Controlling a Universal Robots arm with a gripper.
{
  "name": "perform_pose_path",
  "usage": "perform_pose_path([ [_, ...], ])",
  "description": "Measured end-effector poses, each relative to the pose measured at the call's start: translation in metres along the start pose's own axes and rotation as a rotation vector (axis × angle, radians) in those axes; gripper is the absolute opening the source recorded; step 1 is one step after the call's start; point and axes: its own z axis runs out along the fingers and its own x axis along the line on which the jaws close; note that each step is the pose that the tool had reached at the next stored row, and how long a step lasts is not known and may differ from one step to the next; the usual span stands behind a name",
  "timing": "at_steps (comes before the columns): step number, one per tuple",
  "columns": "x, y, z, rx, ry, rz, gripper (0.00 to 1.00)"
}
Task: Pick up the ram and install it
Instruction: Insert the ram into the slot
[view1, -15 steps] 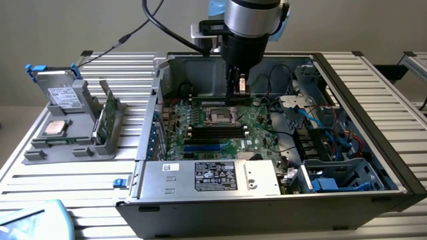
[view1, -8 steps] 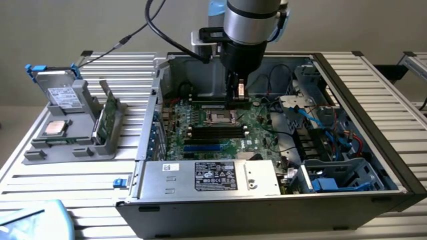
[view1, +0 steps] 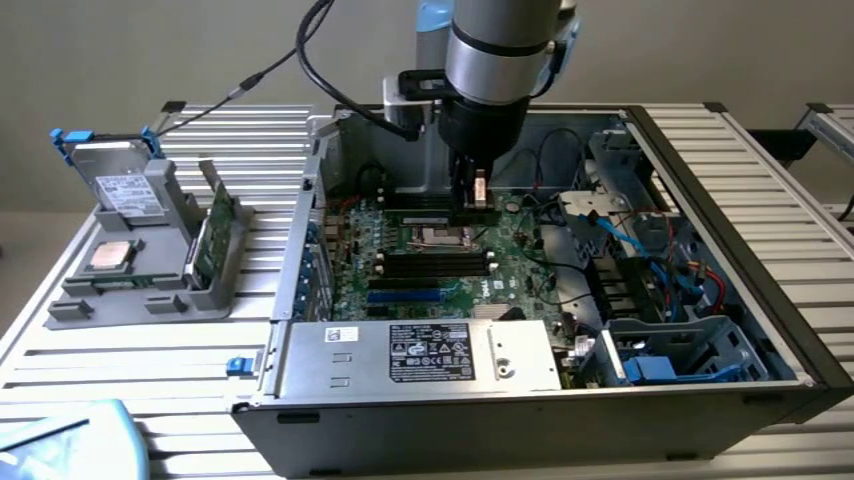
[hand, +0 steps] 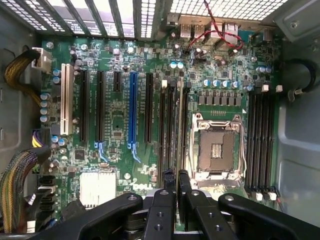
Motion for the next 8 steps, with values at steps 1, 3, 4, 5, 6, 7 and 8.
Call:
perform_pose_path([
  [1, 0.0, -0.0001, 0.0018, -0.0002, 0.0001, -0.001, 0.14],
  [3, 0.001, -0.0002, 0.0054, -0.0005, 0.0001, -0.004, 0.14],
  [4, 0.001, -0.0003, 0.0073, -0.0006, 0.0002, -0.006, 0.14],
  [5, 0.001, -0.0004, 0.009, -0.0008, 0.0003, -0.007, 0.14],
  [6, 0.001, -0.0004, 0.0107, -0.0009, 0.0005, -0.008, 0.14],
  [7, 0.001, -0.0005, 0.0125, -0.0011, 0.0005, -0.01, 0.14],
  [8, 0.002, -0.0006, 0.0145, -0.0012, 0.0005, -0.011, 0.14],
])
